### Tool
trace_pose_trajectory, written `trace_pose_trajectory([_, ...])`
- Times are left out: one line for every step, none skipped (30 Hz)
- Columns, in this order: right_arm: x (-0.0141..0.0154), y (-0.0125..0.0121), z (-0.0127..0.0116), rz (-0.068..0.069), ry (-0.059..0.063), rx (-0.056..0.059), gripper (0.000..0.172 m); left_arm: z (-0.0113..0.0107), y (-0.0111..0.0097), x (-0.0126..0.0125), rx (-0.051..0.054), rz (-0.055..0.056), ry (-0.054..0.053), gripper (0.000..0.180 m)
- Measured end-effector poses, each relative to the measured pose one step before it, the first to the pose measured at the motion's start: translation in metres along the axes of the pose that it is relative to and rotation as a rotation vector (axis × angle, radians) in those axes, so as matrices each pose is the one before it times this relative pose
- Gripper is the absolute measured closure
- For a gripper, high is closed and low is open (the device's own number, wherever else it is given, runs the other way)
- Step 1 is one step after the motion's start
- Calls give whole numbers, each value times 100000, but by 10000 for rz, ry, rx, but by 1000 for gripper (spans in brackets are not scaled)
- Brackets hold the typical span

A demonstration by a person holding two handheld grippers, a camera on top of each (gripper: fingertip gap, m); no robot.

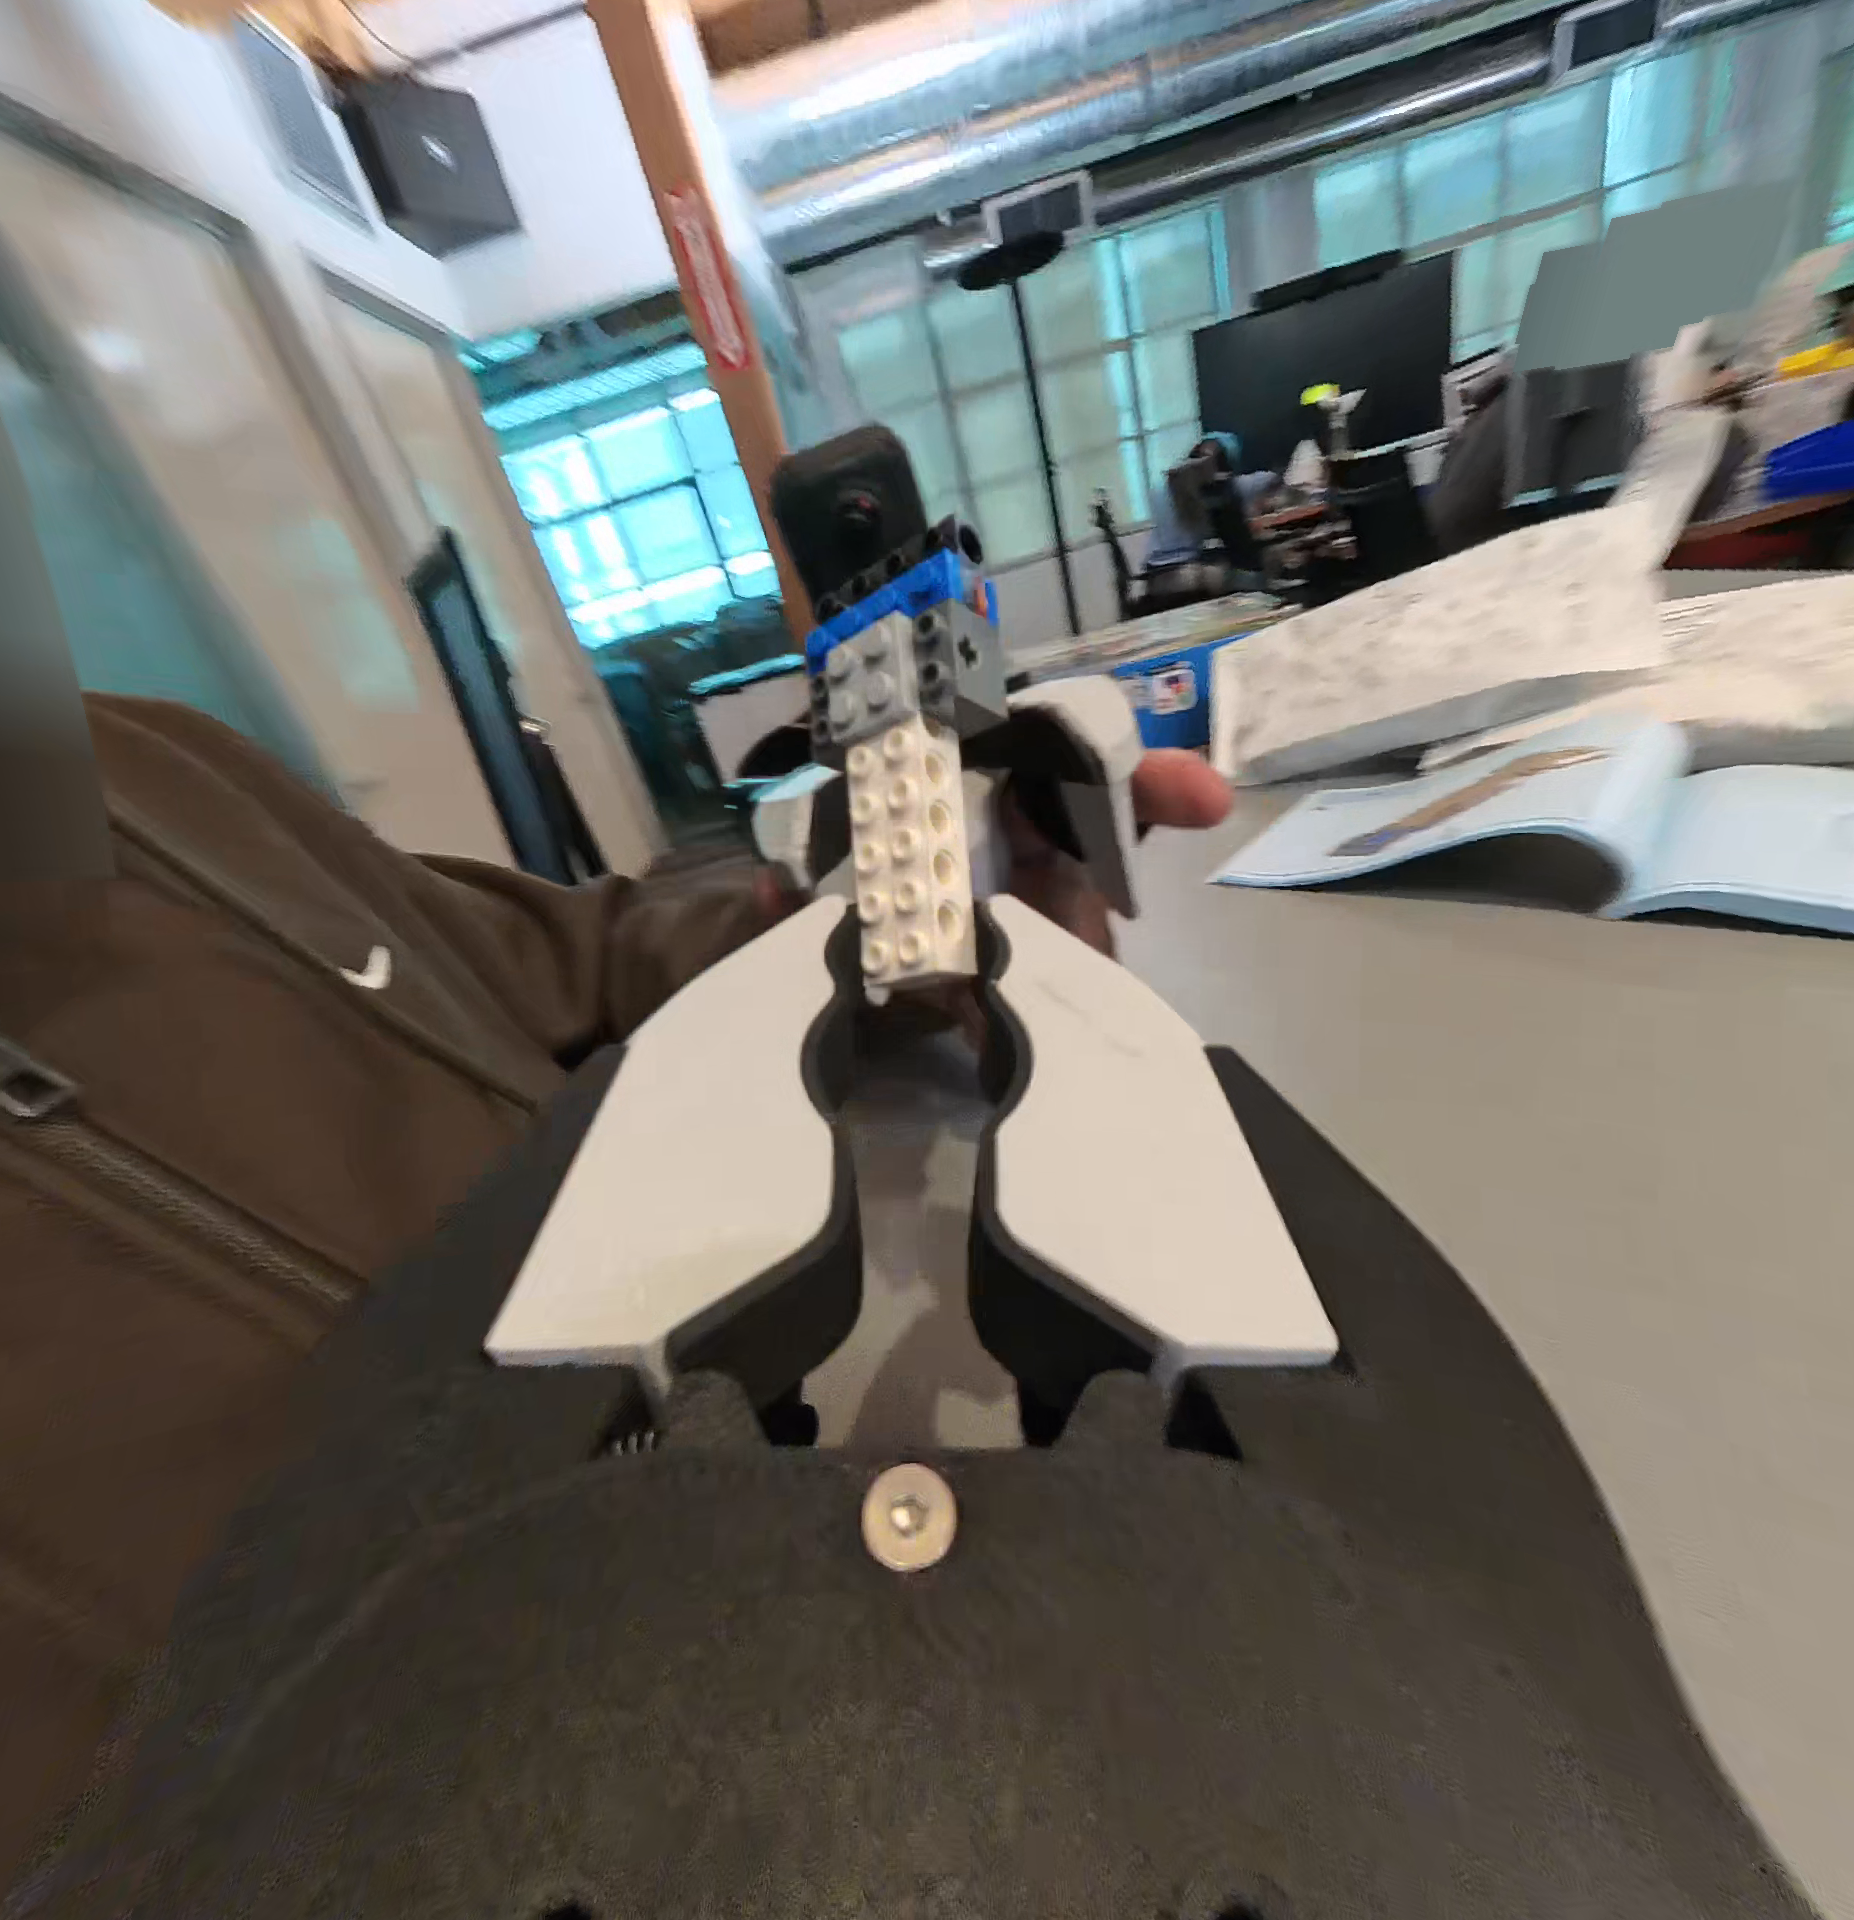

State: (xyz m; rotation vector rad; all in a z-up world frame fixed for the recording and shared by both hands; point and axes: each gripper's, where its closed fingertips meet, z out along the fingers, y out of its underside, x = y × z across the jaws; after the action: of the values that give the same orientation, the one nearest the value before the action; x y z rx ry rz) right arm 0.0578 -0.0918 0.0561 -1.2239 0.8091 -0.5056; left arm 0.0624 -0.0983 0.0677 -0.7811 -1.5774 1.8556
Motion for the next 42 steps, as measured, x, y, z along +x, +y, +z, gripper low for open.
trace_pose_trajectory([-300,156,175,356,-347,-5,152,-25,-318,58,236,-245,133,126])
trace_pose_trajectory([-90,223,203,272,-182,-38,152,-45,-351,90,249,-275,164,126])
trace_pose_trajectory([-2,233,207,209,-112,-59,152,-45,-334,136,249,-252,181,125])
trace_pose_trajectory([-20,241,214,166,-110,-92,152,-2,-346,106,263,-228,145,126])
trace_pose_trajectory([-79,240,212,129,-124,-107,152,41,-259,139,207,-174,146,127])
trace_pose_trajectory([-139,225,209,92,-140,-103,152,84,-146,186,131,-102,154,130])
trace_pose_trajectory([-151,179,191,76,-140,-81,152,118,8,288,23,-44,213,135])
trace_pose_trajectory([-99,21,102,83,-106,19,152,100,122,410,-69,-29,274,142])
trace_pose_trajectory([-134,-111,7,99,-142,98,152,94,162,230,-97,-5,120,143])
trace_pose_trajectory([-207,-191,-64,120,-202,132,152,41,134,93,-74,51,34,143])
trace_pose_trajectory([-172,-204,-85,129,-171,135,152,21,34,45,-19,27,6,142])
trace_pose_trajectory([-78,-132,-69,114,-107,91,152,17,-33,12,32,-20,9,142])
trace_pose_trajectory([-34,-25,-25,100,-75,40,152,3,-23,-10,15,-42,18,143])
trace_pose_trajectory([-26,14,1,79,-59,10,152,-13,-45,-15,28,-10,-1,143])
trace_pose_trajectory([-32,28,12,39,-33,1,152,-15,-45,-41,35,31,-33,145])
trace_pose_trajectory([-8,27,21,13,-9,-4,152,-10,-19,4,5,77,-19,145])
trace_pose_trajectory([-10,20,22,15,-7,-5,152,10,6,61,-7,127,2,145])
trace_pose_trajectory([13,49,16,3,8,-25,152,-15,18,49,-42,178,-4,145])
trace_pose_trajectory([69,34,13,-56,77,-29,152,-12,23,-64,-62,190,-81,146])
trace_pose_trajectory([137,-9,-35,-113,158,-13,151,-17,32,-52,-106,193,-76,146])
trace_pose_trajectory([284,-6,-95,-173,274,-40,151,-32,106,-144,-186,262,-155,146])
trace_pose_trajectory([425,47,-135,-260,395,-92,150,-47,216,-198,-267,315,-224,145])
trace_pose_trajectory([537,84,-195,-378,486,-151,149,-59,274,-279,-302,289,-282,145])
trace_pose_trajectory([602,100,-259,-535,581,-204,149,-80,333,-333,-335,293,-340,145])
trace_pose_trajectory([590,11,-345,-692,621,-185,147,-64,395,-295,-386,373,-335,145])
trace_pose_trajectory([537,-114,-418,-776,604,-146,146,-36,419,-218,-389,413,-308,145])
trace_pose_trajectory([447,-133,-435,-787,530,-166,146,-17,307,-150,-305,390,-255,145])
trace_pose_trajectory([338,-102,-417,-744,421,-206,145,7,283,-100,-277,315,-198,145])
trace_pose_trajectory([221,-96,-363,-678,315,-198,144,66,412,-106,-339,201,-132,145])
trace_pose_trajectory([67,-197,-293,-595,211,-113,142,138,549,-108,-401,78,-104,145])
trace_pose_trajectory([-86,-279,-187,-498,95,-30,141,175,582,-88,-399,47,-78,145])
trace_pose_trajectory([-238,-279,-85,-408,-8,-1,140,203,508,43,-345,55,0,145])
trace_pose_trajectory([-294,-227,11,-341,-70,-12,138,202,438,68,-324,65,10,145])
trace_pose_trajectory([-280,-127,88,-303,-84,-41,135,187,399,96,-305,151,-3,145])
trace_pose_trajectory([-209,-57,125,-298,-56,-45,133,167,321,95,-255,253,-29,145])
trace_pose_trajectory([-182,2,146,-306,-53,-50,131,114,169,135,-152,315,-2,145])
trace_pose_trajectory([-158,50,159,-302,-57,-74,130,49,14,120,-49,320,0,145])
trace_pose_trajectory([-126,64,174,-301,-57,-96,129,17,-53,111,1,301,26,145])
trace_pose_trajectory([-57,30,181,-328,-27,-102,128,-10,-11,69,0,277,64,145])
trace_pose_trajectory([-3,20,168,-367,-26,-104,128,-38,6,-1,0,290,56,145])
trace_pose_trajectory([39,-3,148,-395,-47,-102,128,-90,-84,15,83,359,96,145])
trace_pose_trajectory([130,-37,135,-378,-39,-70,127,-141,-167,-46,171,381,71,145])
